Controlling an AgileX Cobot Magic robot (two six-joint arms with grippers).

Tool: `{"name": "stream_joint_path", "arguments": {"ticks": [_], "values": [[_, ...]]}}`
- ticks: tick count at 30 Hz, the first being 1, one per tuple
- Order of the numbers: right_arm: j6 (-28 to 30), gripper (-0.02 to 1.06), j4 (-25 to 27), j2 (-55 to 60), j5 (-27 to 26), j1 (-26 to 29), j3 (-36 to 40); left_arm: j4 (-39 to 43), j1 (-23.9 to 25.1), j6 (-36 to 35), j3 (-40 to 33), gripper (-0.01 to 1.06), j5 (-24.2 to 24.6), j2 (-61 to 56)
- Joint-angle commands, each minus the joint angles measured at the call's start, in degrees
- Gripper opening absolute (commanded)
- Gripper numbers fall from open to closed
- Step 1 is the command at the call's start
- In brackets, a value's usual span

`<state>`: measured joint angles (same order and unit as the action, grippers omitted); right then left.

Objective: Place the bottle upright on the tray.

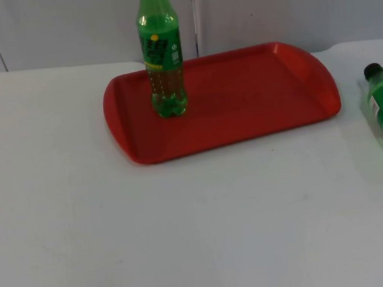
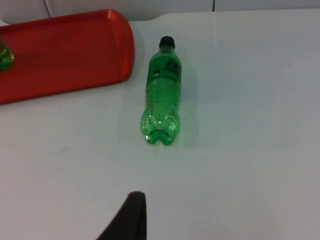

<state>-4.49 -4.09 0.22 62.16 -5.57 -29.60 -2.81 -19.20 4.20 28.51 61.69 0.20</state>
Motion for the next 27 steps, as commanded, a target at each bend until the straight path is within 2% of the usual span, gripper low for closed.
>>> {"name": "stream_joint_path", "arguments": {"ticks": [1, 27], "values": [[0.3, 1.05, 0.2, -0.2, -0.4, 0.5, 0.0, 0.2, -0.1, -0.1, -0.2, 1.05, 0.0, -0.2], [0.3, 1.05, 0.3, -0.2, -0.4, 0.5, 0.0, 0.2, -0.1, -0.1, -0.2, 1.05, 0.0, -0.2]]}}
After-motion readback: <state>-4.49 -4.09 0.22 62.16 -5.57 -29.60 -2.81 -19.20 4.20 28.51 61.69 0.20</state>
